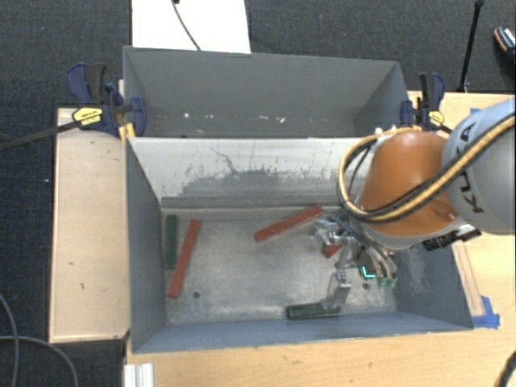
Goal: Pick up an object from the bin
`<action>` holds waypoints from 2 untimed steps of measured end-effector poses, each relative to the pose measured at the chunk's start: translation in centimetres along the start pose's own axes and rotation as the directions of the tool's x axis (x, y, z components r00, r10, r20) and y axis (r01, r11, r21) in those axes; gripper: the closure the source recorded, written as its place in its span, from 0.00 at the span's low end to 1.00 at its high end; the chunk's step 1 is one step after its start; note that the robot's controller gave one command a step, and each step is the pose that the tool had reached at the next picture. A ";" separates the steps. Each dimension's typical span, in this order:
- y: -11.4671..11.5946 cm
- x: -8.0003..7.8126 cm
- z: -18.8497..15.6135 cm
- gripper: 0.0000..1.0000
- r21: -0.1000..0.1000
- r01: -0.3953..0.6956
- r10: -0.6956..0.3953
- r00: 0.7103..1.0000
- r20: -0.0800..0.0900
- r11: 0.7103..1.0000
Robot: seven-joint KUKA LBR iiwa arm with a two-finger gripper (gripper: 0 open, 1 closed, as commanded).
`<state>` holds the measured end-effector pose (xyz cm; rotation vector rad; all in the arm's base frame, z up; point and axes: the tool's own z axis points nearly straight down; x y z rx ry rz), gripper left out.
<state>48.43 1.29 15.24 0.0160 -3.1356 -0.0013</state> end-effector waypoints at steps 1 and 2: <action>-4.8 0.3 7.7 0.00 0.005 0.372 -0.372 0.928 0.011 0.928; 3.9 -6.3 8.1 0.00 0.000 0.380 -0.380 0.925 0.014 0.925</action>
Offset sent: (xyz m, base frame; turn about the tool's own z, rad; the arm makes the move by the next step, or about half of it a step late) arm -0.0049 -0.0470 -0.0782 -0.3832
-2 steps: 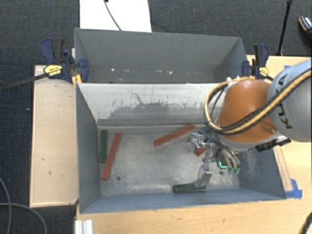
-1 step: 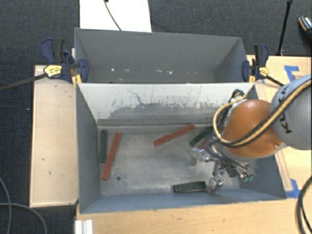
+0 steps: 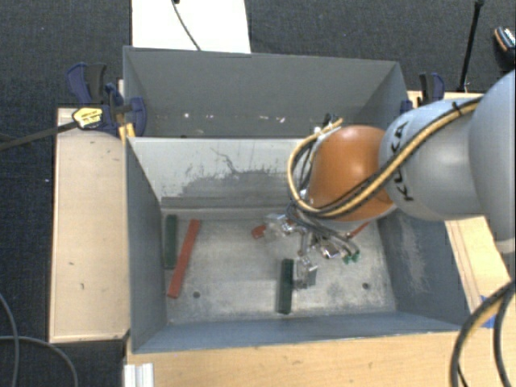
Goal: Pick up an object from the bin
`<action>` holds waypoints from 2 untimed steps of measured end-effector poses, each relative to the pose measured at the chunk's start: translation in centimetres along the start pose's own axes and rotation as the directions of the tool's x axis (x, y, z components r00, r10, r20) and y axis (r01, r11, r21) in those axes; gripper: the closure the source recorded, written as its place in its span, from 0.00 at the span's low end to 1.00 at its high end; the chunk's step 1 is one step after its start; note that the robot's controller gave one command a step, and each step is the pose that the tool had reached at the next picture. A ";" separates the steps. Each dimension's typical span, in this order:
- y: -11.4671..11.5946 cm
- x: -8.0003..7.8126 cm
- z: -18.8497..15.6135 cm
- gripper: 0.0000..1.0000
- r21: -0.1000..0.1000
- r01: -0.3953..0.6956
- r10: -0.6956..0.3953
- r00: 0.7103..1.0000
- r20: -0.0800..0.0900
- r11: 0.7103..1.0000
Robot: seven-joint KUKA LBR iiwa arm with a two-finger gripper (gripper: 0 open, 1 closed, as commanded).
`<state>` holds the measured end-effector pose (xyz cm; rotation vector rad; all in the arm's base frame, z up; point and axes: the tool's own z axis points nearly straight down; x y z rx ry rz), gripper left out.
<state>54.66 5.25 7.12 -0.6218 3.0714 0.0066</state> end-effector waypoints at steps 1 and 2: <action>-0.4 0.4 0.1 1.00 0.002 -0.009 0.009 1.000 -0.006 1.000; 7.1 0.8 -1.7 1.00 -0.002 0.118 -0.118 0.993 -0.006 0.993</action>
Offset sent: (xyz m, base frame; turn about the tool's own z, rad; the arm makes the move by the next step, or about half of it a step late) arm 0.0000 0.0000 0.0000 0.0000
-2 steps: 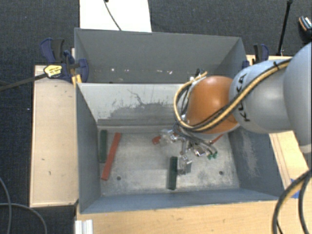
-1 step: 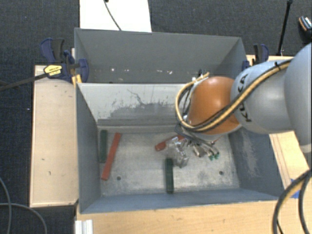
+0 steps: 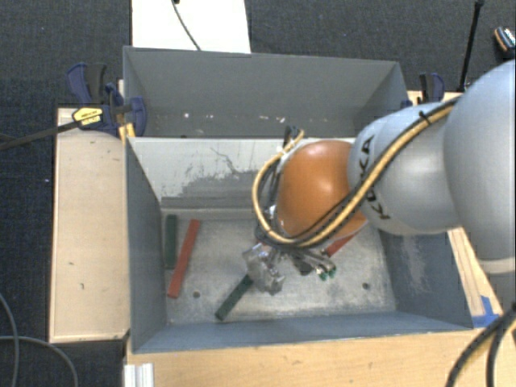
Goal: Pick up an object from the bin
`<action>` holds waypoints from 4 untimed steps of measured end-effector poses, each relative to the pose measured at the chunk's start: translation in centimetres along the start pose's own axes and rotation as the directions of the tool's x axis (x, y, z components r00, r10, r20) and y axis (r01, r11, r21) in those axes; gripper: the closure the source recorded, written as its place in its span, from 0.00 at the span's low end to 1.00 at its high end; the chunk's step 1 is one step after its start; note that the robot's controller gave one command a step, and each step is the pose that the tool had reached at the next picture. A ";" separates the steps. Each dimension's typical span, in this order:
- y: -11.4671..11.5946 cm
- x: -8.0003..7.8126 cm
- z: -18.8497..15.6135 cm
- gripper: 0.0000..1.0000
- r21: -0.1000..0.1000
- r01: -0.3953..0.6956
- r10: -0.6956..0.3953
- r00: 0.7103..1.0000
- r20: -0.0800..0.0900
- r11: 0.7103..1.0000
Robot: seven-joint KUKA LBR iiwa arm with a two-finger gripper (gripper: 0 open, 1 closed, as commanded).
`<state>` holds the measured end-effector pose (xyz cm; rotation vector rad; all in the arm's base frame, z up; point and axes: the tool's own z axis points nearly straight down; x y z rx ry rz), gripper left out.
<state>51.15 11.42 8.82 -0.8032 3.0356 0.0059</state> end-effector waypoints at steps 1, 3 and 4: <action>-0.4 0.1 0.1 0.00 0.002 -0.009 0.009 1.000 -0.001 1.000; 6.4 -2.9 1.8 1.00 0.002 0.192 -0.192 0.981 0.001 0.981; 10.4 -3.6 -13.1 1.00 0.005 0.254 -0.254 0.967 0.008 0.967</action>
Offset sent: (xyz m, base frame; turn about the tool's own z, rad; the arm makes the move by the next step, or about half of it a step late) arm 0.0000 0.0000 0.0000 0.0000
